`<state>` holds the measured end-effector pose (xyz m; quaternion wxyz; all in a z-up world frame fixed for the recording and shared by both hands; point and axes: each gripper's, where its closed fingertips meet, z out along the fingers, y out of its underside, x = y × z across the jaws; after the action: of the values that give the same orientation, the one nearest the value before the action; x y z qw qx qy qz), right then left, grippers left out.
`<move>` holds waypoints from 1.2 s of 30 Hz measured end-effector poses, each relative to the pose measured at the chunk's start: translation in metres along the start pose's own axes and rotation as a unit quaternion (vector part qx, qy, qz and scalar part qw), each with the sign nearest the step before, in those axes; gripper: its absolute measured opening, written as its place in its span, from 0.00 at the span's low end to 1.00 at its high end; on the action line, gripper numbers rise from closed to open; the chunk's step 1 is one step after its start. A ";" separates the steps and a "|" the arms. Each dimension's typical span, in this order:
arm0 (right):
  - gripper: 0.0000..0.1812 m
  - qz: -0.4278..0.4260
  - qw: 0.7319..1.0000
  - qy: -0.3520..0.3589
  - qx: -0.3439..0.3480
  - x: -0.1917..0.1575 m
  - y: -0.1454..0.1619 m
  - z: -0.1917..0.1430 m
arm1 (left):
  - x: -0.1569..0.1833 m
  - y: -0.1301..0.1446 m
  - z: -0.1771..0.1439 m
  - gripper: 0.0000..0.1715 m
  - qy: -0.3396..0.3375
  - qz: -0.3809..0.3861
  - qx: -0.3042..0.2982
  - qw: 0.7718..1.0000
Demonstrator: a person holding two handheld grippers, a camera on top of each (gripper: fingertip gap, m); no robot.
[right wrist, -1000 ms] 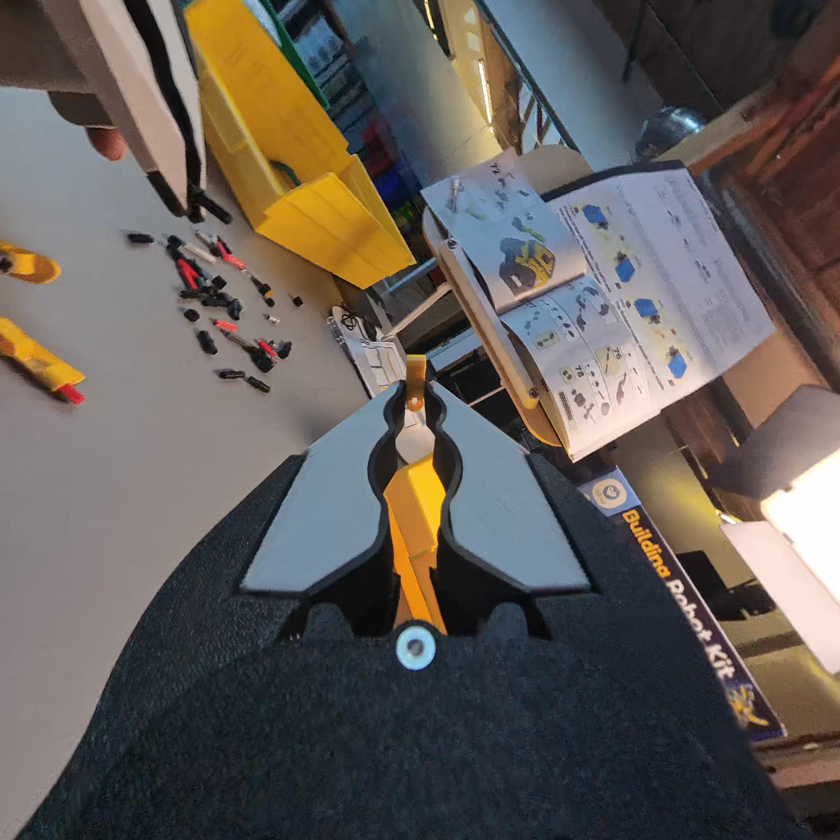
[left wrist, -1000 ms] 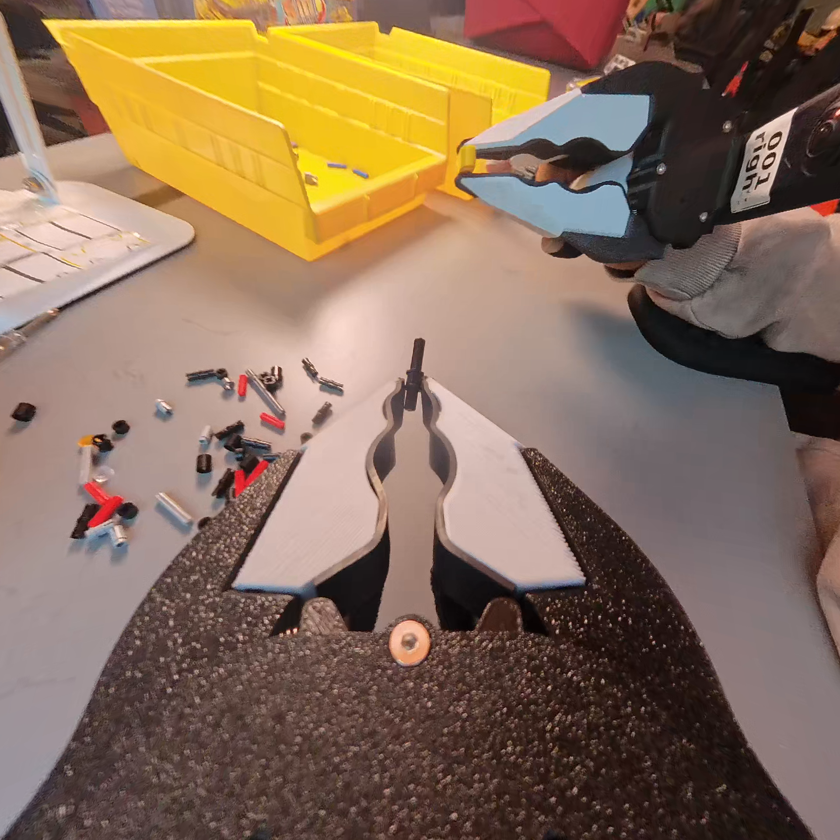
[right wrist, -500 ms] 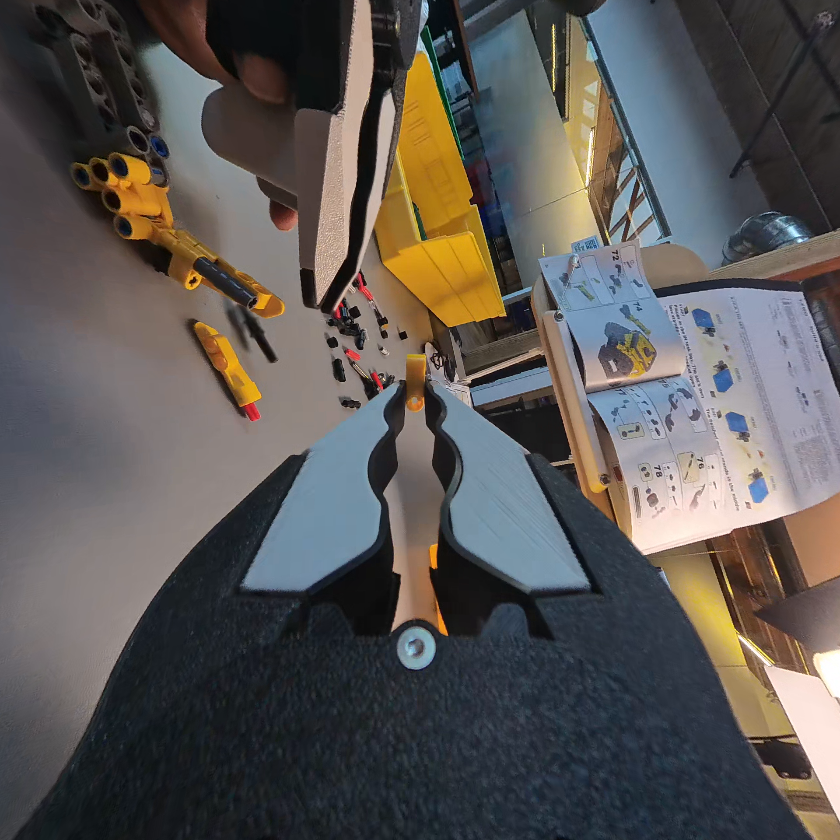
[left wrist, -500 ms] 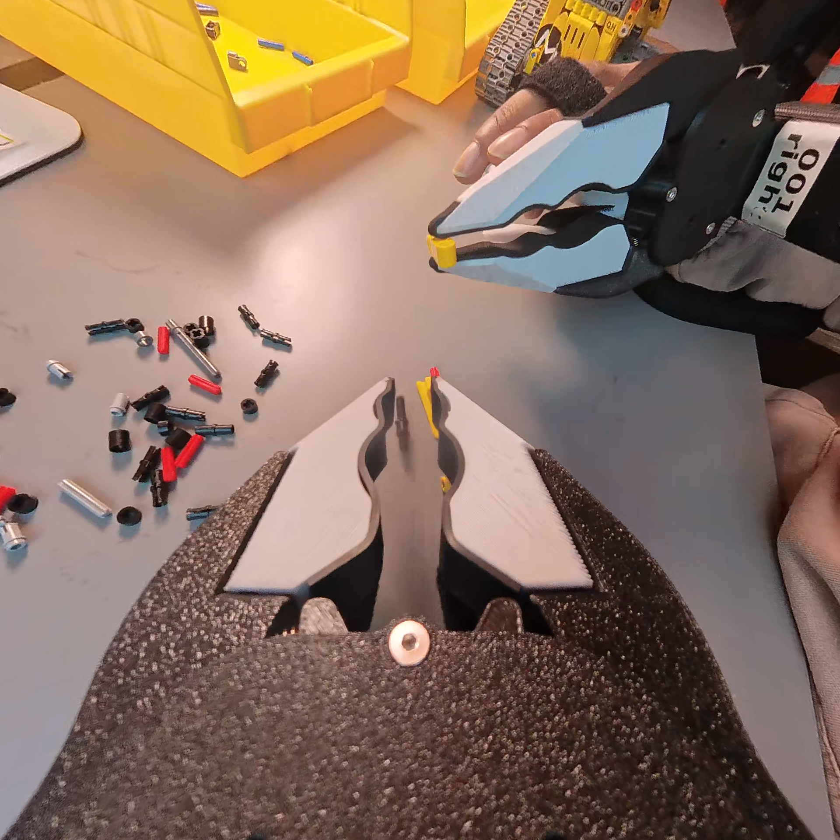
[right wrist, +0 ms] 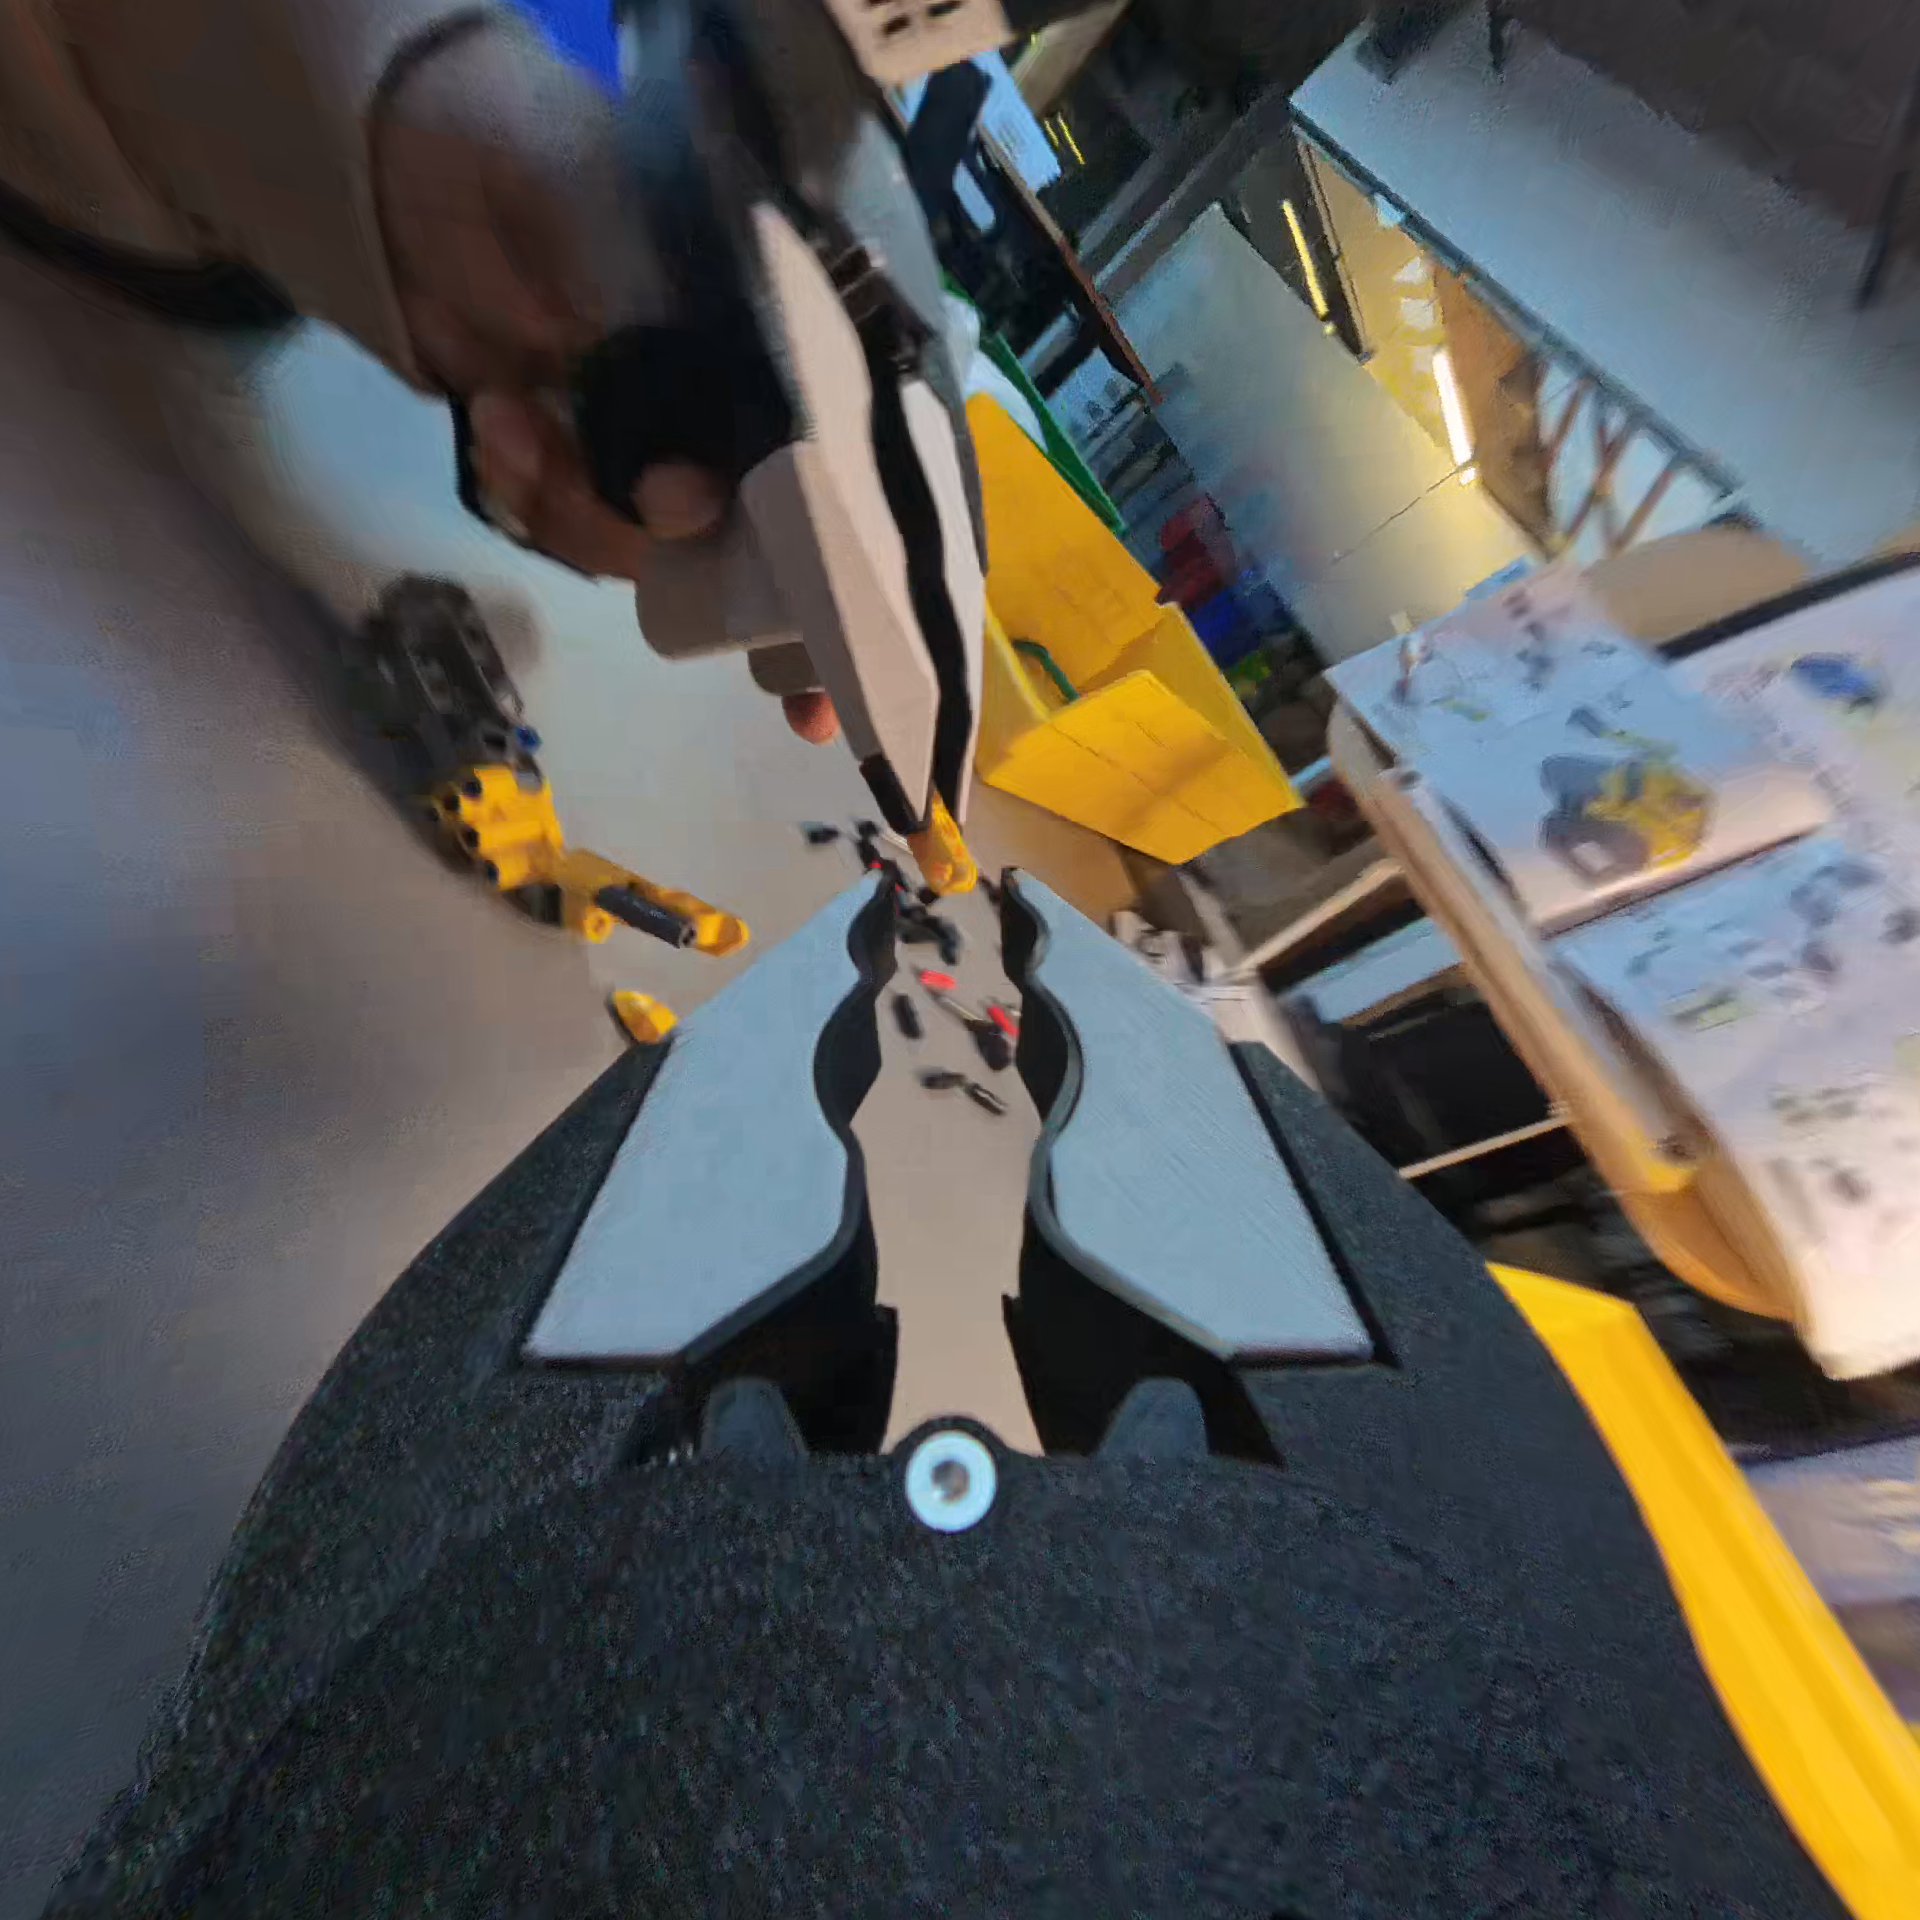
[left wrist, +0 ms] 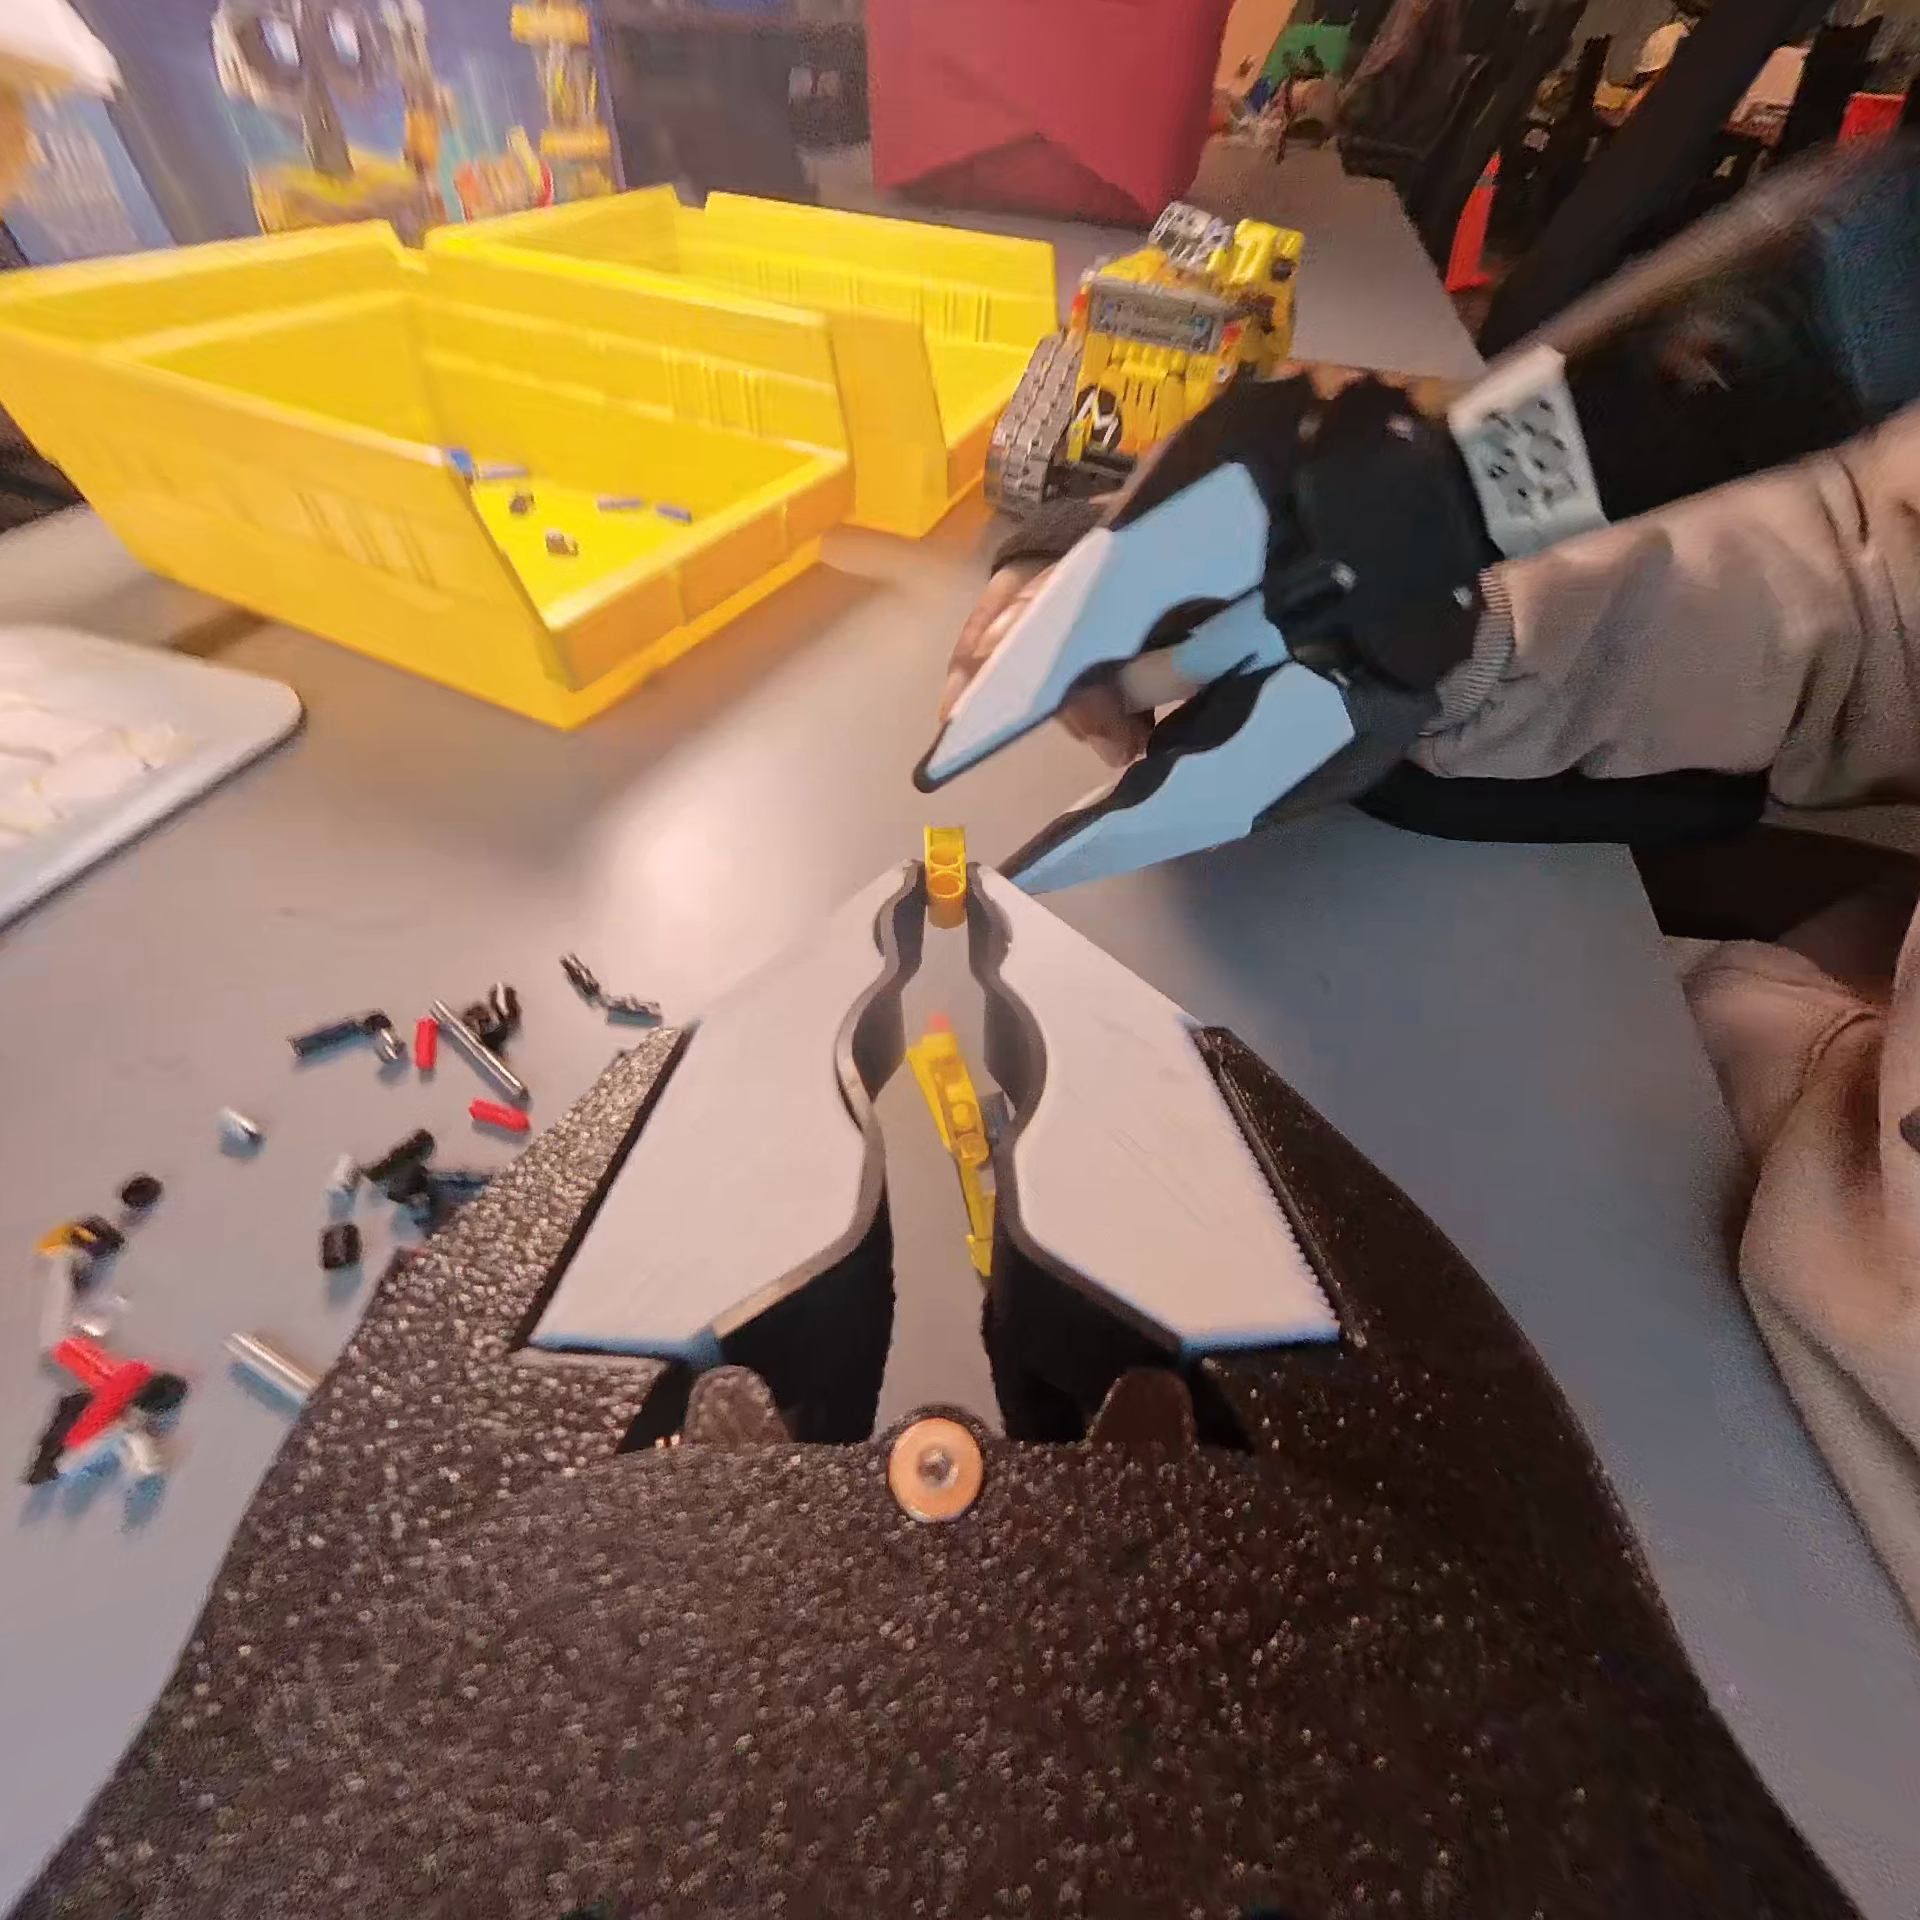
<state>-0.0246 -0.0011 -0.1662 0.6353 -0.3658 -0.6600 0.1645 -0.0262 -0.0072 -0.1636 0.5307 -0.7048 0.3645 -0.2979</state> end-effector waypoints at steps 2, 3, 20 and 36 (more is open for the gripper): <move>0.17 0.173 0.981 -0.072 0.042 0.002 -0.007 -0.008 | 0.003 -0.013 -0.008 0.04 -0.008 0.046 0.035 0.998; 0.19 0.234 0.965 -0.095 0.068 0.005 -0.012 -0.013 | 0.004 -0.017 -0.011 0.04 -0.012 0.064 0.045 0.997; 0.04 0.312 0.925 -0.177 0.121 -0.007 -0.030 -0.022 | 0.035 -0.013 -0.003 0.04 0.031 0.152 0.048 0.987; 0.03 0.265 0.944 0.130 -0.149 0.216 0.059 -0.145 | -0.036 0.020 -0.008 0.11 -0.091 0.021 -0.045 0.995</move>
<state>0.1465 0.1531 -0.0313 0.5879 -0.6357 -0.4677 0.1776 -0.0570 0.0150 -0.1818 0.5352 -0.7445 0.3428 -0.2044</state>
